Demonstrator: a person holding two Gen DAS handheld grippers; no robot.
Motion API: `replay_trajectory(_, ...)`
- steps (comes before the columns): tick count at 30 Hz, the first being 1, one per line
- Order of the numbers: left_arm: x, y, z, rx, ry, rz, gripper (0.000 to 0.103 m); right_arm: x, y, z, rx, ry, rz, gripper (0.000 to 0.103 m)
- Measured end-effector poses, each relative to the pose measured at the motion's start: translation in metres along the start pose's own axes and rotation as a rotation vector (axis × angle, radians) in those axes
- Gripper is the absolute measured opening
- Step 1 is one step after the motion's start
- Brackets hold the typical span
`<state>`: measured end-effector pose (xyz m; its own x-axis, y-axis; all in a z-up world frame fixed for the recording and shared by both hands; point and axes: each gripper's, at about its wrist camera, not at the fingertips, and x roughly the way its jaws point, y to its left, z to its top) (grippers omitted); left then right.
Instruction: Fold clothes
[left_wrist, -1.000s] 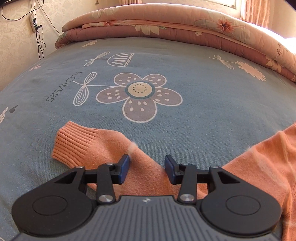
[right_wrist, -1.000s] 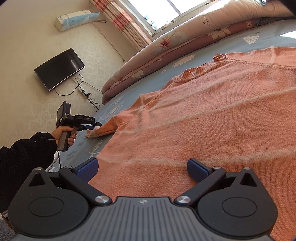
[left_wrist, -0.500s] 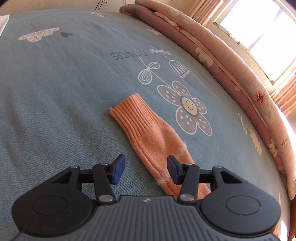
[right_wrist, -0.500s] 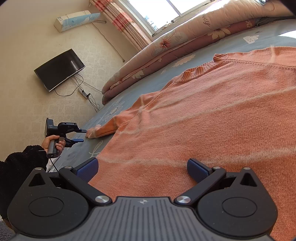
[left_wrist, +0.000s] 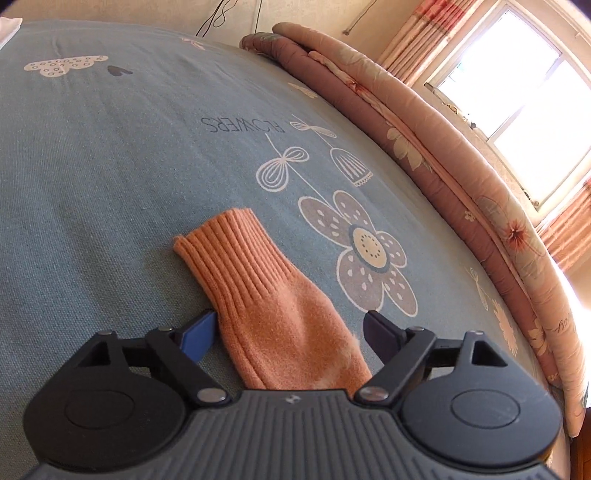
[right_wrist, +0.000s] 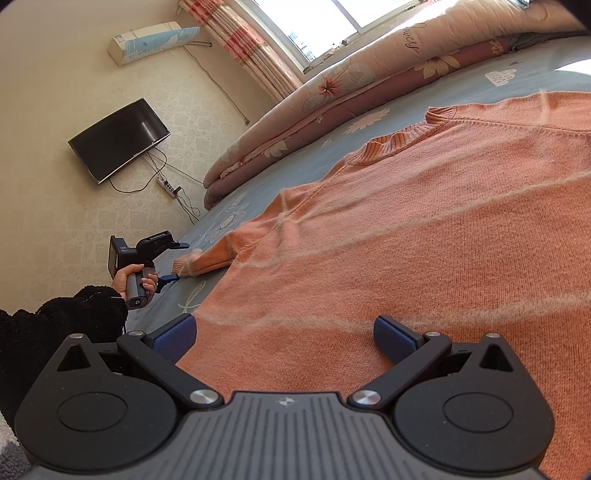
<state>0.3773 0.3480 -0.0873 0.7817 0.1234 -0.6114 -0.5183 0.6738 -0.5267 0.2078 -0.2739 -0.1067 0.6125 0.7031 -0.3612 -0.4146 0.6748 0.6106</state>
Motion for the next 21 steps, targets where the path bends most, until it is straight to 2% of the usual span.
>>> replay_trajectory(1,-0.001,0.001,0.0,-0.008,-0.005,0.002,0.082,0.0,0.0,0.0,0.0,0.0,0.0,0.103)
replay_trajectory(2,-0.002,0.002,0.0,-0.015,-0.01,0.004,0.074,0.0,0.0,0.0,0.0,0.0,0.0,0.103)
replay_trajectory(4,-0.006,0.01,0.0,-0.067,-0.021,0.004,0.056,0.0,0.0,0.0,0.0,0.0,0.0,0.103)
replay_trajectory(6,-0.007,0.02,0.0,-0.141,-0.022,-0.007,0.031,0.0,0.0,0.0,0.0,0.0,-0.001,0.103)
replay_trajectory(9,-0.01,0.029,-0.002,-0.179,-0.037,0.001,0.016,-0.001,0.0,0.0,0.0,0.0,-0.001,0.103)
replay_trajectory(11,-0.013,0.027,-0.005,-0.174,-0.06,0.017,0.01,-0.001,0.0,0.0,0.0,-0.001,0.0,0.103)
replay_trajectory(17,-0.043,0.006,-0.004,-0.138,-0.098,0.119,0.009,-0.001,0.0,0.0,0.002,-0.002,0.001,0.103)
replay_trajectory(21,-0.081,0.005,0.0,-0.139,-0.119,0.145,0.009,-0.001,0.0,0.0,0.001,-0.002,-0.001,0.103)
